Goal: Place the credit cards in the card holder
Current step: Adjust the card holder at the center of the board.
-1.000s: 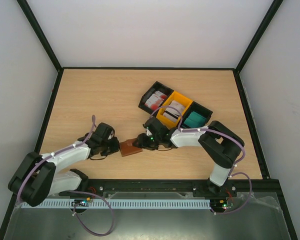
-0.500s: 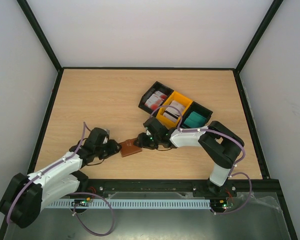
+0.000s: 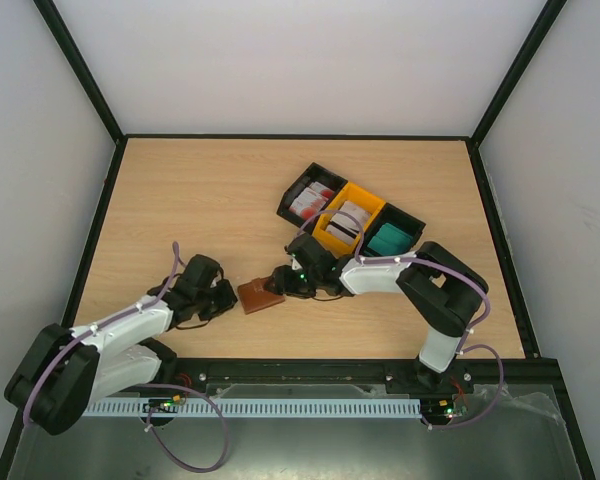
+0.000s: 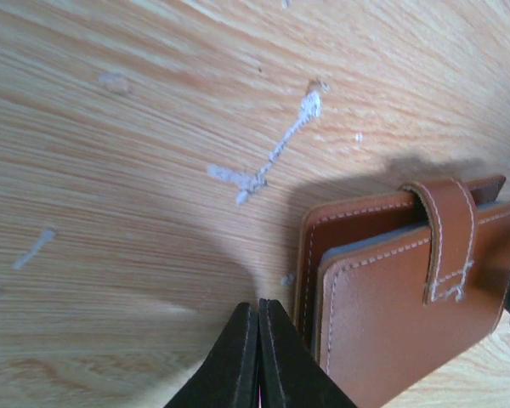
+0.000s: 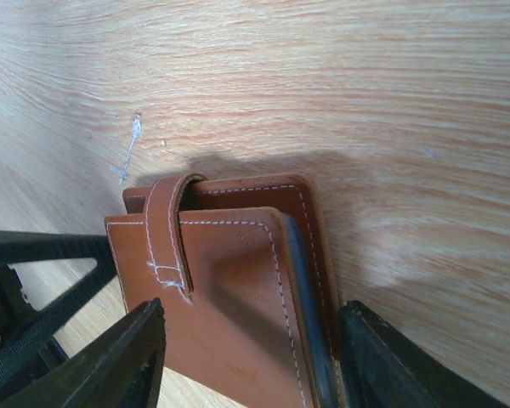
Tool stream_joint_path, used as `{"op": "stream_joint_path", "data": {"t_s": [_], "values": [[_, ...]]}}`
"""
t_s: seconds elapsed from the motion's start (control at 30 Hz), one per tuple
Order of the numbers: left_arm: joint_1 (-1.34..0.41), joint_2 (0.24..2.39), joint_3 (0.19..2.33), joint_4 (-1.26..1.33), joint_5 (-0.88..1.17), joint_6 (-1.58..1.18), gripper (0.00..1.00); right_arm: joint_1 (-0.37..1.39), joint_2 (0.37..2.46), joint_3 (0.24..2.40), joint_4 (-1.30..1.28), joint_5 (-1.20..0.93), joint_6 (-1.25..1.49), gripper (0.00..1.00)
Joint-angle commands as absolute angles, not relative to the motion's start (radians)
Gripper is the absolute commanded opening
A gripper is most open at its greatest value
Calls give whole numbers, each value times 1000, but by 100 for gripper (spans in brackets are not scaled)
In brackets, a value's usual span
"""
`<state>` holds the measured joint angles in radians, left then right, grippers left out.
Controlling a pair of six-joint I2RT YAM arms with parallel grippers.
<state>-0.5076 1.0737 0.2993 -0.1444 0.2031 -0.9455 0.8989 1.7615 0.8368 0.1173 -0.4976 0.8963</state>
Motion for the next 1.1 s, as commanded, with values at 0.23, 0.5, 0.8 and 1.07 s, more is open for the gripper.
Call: {"op": "stream_joint_path", "data": {"t_s": [0.23, 0.5, 0.8, 1.07], "values": [[-506, 1143, 298, -251, 112, -975, 4, 904, 1783, 816, 72, -513, 882, 56], [-505, 945, 318, -210, 190, -968, 13, 904, 1793, 815, 57, -477, 888, 54], [-505, 1011, 271, -27, 330, -977, 31, 904, 1800, 816, 59, -486, 884, 53], [-503, 1119, 275, -65, 267, -933, 10, 904, 1800, 799, 87, -522, 881, 53]]}}
